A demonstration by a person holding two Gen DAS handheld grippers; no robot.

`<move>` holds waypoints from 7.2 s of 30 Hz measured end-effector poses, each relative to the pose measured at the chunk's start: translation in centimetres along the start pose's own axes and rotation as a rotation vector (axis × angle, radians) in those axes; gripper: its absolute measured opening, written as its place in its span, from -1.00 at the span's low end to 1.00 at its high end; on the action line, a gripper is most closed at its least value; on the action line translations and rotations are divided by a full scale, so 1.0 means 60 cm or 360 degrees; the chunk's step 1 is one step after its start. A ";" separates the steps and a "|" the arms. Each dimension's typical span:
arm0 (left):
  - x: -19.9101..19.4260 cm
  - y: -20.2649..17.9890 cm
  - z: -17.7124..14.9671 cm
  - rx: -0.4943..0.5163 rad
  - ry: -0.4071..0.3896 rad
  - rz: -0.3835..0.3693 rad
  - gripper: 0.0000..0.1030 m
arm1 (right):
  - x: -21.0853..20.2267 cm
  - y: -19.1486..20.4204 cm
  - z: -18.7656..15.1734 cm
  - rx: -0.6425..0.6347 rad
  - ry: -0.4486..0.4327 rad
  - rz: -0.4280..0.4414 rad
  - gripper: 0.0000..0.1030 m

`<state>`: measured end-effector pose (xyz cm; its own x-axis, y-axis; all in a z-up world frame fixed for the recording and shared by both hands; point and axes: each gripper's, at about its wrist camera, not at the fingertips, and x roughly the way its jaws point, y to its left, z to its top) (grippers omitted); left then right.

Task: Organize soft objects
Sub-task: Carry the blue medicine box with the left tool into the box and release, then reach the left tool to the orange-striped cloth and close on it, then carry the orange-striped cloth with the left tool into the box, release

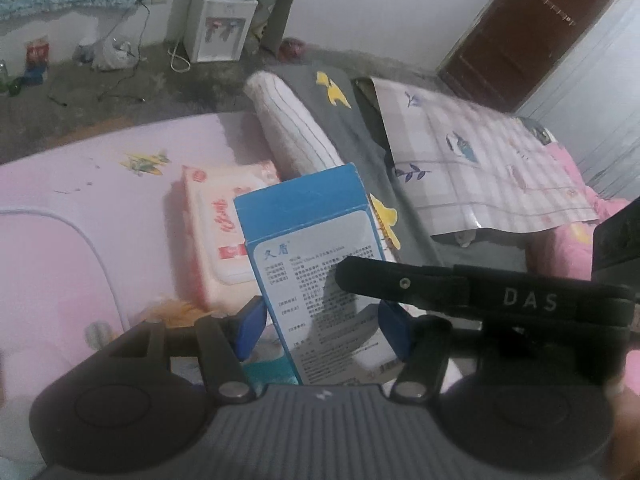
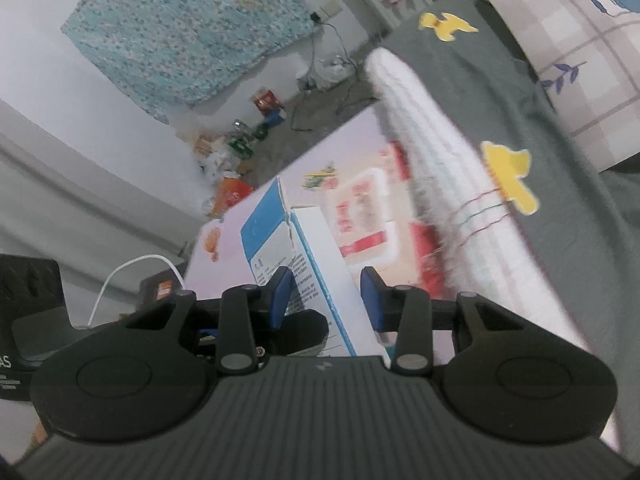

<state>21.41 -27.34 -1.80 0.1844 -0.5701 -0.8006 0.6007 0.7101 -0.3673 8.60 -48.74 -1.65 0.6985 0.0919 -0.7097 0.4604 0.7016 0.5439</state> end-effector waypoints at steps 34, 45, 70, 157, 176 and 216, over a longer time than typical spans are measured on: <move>-0.265 0.514 -0.141 -0.0336 0.0025 0.0364 0.23 | 0.300 0.513 -0.260 -0.0040 0.0265 0.0173 -0.11; -0.209 0.545 -0.184 -0.0308 0.0169 0.0432 0.12 | 0.270 0.460 -0.244 -0.0027 0.0168 0.0097 -0.05; -0.157 0.511 -0.184 0.0152 0.0165 0.0586 -0.16 | 0.252 0.390 -0.277 0.0085 0.0163 0.0024 -0.05; -0.016 0.221 -0.003 -0.0987 0.0300 -0.0050 -0.18 | 0.046 0.179 -0.138 -0.1004 0.0012 -0.0192 -0.30; -0.328 0.459 -0.053 -0.0753 0.0133 0.0283 -0.20 | 0.106 0.575 -0.335 -0.0821 -0.0189 -0.0023 -0.31; -0.248 0.549 -0.123 -0.0521 -0.0029 0.0339 0.35 | 0.172 0.481 -0.419 -0.0588 0.0007 -0.0320 0.24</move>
<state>32.75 7.57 -5.48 0.2938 -0.4011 -0.8676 0.2680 0.9059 -0.3280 15.31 -9.81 -4.51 0.6122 -0.0703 -0.7875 0.3591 0.9121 0.1978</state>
